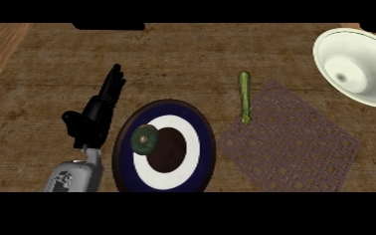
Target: Pick the bell pepper from the placemat and place it in the bowl
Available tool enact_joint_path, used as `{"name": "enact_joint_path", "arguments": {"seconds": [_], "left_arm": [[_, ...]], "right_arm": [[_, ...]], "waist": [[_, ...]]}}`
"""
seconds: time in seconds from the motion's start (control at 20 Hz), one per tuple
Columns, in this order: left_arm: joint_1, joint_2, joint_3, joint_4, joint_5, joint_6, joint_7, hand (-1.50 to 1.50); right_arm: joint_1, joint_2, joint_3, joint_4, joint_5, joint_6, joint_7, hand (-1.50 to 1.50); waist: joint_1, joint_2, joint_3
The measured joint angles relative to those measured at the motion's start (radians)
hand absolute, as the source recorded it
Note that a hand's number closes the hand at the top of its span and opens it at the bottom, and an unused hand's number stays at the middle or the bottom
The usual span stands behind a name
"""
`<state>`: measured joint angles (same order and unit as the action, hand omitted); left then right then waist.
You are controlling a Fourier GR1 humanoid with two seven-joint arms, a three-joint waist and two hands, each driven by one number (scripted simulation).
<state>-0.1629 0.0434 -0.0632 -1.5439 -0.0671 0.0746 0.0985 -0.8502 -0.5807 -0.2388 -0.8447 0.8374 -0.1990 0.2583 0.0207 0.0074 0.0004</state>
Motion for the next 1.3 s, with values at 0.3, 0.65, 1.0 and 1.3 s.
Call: {"name": "enact_joint_path", "arguments": {"seconds": [0.3,0.65,1.0,1.3], "left_arm": [[0.01,0.014,0.011,-0.005,0.013,-0.024,-0.013,0.0],[-0.002,0.016,0.017,0.002,0.013,-0.028,-0.015,0.0],[-0.012,0.002,0.009,0.008,0.006,-0.019,-0.004,0.0],[-0.008,0.008,0.017,-0.001,0.011,-0.024,0.001,0.0]], "right_arm": [[-0.011,-0.045,-0.052,0.246,0.003,-0.101,-0.146,1.5],[-0.005,-0.079,-0.146,0.444,-0.097,-0.019,-0.298,-1.5],[-0.019,-0.096,-0.236,0.527,-0.206,0.059,-0.486,-1.5],[-0.023,-0.12,-0.331,0.52,-0.306,0.025,-0.615,-1.5]], "waist": [[0.007,0.003,0.001],[0.011,0.006,0.002],[0.013,0.007,0.003],[0.008,0.004,0.002]]}}
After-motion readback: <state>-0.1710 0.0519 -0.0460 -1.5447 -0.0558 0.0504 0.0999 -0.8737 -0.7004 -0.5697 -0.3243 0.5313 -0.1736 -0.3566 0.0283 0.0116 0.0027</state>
